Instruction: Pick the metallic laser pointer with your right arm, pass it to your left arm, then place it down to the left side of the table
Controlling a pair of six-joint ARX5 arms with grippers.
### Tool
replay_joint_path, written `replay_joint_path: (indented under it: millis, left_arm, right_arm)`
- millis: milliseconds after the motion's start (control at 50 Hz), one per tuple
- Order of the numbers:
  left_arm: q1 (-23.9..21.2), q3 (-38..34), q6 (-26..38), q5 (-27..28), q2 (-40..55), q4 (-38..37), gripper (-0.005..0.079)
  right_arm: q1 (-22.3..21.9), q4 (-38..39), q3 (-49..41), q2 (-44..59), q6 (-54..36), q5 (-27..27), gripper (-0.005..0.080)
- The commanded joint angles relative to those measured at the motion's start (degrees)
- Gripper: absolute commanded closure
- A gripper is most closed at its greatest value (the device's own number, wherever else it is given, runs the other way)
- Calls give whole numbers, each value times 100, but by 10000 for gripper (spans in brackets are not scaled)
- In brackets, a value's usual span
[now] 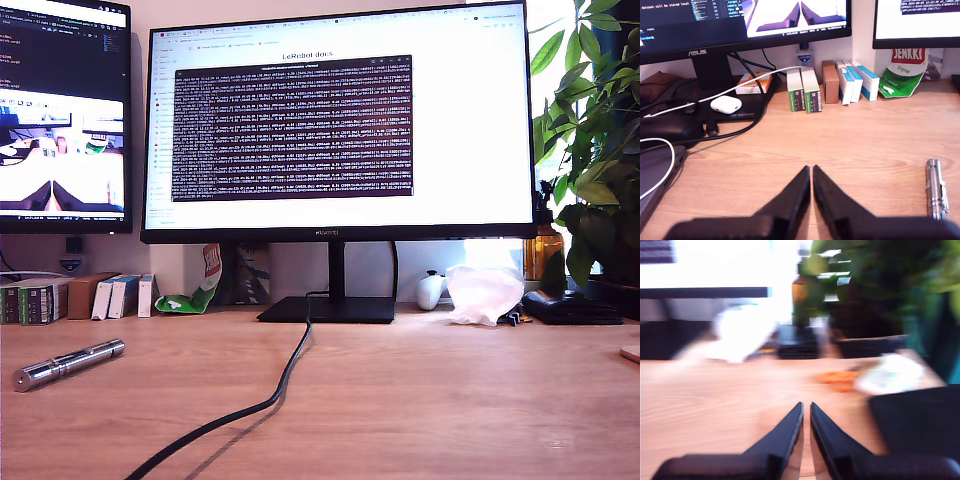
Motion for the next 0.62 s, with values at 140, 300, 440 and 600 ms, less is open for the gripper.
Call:
replay_joint_path:
  millis: [140, 300, 440, 600]
  left_arm:
    - [-22, -179, -31, -15, -50, -101, 761]
    - [-22, -179, -31, -15, -50, -101, 761]
    - [-22, -179, -31, -15, -50, -101, 761]
    - [-22, -179, -31, -15, -50, -101, 761]
  right_arm:
    - [-358, 39, -50, -37, 103, -142, 716]
    - [-404, 39, -52, -37, 122, -149, 716]
    - [-404, 39, -52, -37, 122, -146, 716]
    - [-404, 39, -50, -37, 122, -146, 716]
